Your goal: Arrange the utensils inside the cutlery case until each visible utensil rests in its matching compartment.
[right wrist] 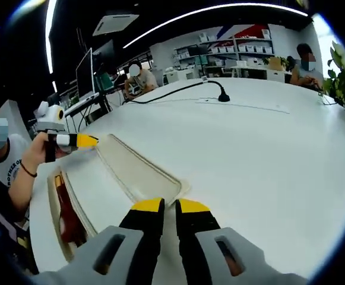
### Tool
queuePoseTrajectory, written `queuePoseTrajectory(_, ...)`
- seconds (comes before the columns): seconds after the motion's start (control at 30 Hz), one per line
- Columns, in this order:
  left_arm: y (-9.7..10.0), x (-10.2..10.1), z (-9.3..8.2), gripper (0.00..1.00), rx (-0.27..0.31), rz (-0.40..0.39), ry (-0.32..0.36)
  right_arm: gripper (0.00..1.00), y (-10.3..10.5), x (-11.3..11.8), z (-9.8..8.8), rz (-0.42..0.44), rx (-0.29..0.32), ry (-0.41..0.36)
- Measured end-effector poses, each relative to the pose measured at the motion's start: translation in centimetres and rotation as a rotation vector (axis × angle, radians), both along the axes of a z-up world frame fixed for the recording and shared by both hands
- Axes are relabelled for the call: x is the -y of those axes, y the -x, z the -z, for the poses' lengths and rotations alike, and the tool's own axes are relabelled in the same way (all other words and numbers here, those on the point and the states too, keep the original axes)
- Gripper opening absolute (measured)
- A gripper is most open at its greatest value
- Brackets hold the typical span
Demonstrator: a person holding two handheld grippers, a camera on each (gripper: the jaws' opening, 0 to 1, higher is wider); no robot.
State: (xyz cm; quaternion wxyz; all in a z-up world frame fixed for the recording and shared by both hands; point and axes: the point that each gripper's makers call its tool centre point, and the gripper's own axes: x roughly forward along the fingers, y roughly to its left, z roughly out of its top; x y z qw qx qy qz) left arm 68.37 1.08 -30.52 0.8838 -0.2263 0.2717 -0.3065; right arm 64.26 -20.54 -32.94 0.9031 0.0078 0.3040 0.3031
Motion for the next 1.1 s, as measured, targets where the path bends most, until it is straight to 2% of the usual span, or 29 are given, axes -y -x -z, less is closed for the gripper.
queuePoseTrajectory(0.03, 0.2, 0.0, -0.5, 0.22, 0.001, -0.008, 0.047, 0.07, 0.1, 0.0, 0.0, -0.003, 0.005, 0.002)
queuePoseTrajectory(0.07, 0.4, 0.1, -0.8, 0.22, 0.008, 0.003, 0.065, 0.07, 0.1, 0.0, 0.0, -0.012, 0.012, 0.006)
queuePoseTrajectory(0.17, 0.5, -0.1, -1.3, 0.2, 0.015, 0.016, 0.073, 0.07, 0.4, -0.2, 0.0, -0.039, 0.024, 0.013)
queuePoseTrajectory(0.37, 2.2, 2.5, -3.0, 0.17, -0.011, 0.114, 0.243, 0.07, 1.1, -0.9, -0.1, -0.102, 0.042, 0.0)
queuePoseTrajectory(0.7, 3.5, 4.0, -3.8, 0.17, 0.025, 0.187, 0.217, 0.06, 1.5, -1.1, -0.1, -0.127, 0.042, -0.003)
queuePoseTrajectory(0.9, 3.5, 3.8, -3.8, 0.17, 0.052, 0.186, 0.18, 0.06, 1.5, -0.9, -0.1, -0.122, 0.04, -0.007)
queuePoseTrajectory(1.1, 3.6, 3.8, -4.0, 0.15, 0.06, 0.2, 0.192, 0.06, 1.5, -0.9, -0.1, -0.118, 0.037, -0.007)
